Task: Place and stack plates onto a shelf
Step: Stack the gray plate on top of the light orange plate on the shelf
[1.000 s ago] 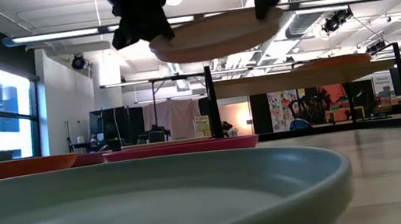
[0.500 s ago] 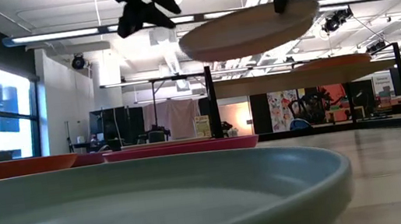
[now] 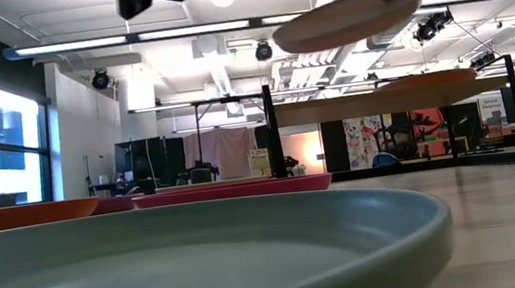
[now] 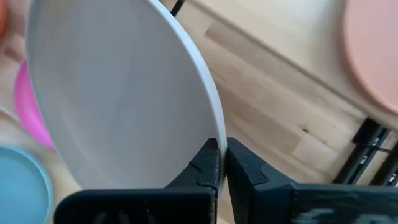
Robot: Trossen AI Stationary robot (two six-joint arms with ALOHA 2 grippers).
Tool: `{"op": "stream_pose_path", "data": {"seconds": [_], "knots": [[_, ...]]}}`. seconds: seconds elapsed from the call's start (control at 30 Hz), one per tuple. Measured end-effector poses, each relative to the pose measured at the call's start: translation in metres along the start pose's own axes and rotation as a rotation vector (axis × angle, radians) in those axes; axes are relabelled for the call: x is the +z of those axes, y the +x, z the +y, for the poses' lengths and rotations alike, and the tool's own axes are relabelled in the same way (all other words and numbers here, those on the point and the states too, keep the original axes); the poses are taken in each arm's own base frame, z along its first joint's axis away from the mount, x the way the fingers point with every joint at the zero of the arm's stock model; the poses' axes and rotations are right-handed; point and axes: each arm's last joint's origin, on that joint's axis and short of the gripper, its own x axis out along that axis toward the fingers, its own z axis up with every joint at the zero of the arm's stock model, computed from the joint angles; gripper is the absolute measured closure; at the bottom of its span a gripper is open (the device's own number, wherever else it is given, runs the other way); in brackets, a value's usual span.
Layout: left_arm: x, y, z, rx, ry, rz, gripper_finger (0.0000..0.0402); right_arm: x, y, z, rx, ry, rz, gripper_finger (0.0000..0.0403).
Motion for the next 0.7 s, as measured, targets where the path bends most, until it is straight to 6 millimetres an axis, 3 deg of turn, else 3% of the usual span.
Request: {"op": "stream_pose_path", "data": {"seconds": [0.37,0.7], "knots": [[-0.018,-0.023,0.007,0.104,0.073,0.101,0.0284,0.023,-0.023,-0.063,-0.007,0.233,-0.098,0.0403],[-0.020,-0.026,0.007,0.123,0.125,0.104,0.0284,0.035,-0.033,-0.107,-0.032,0.417,-0.158,0.0403]]}}
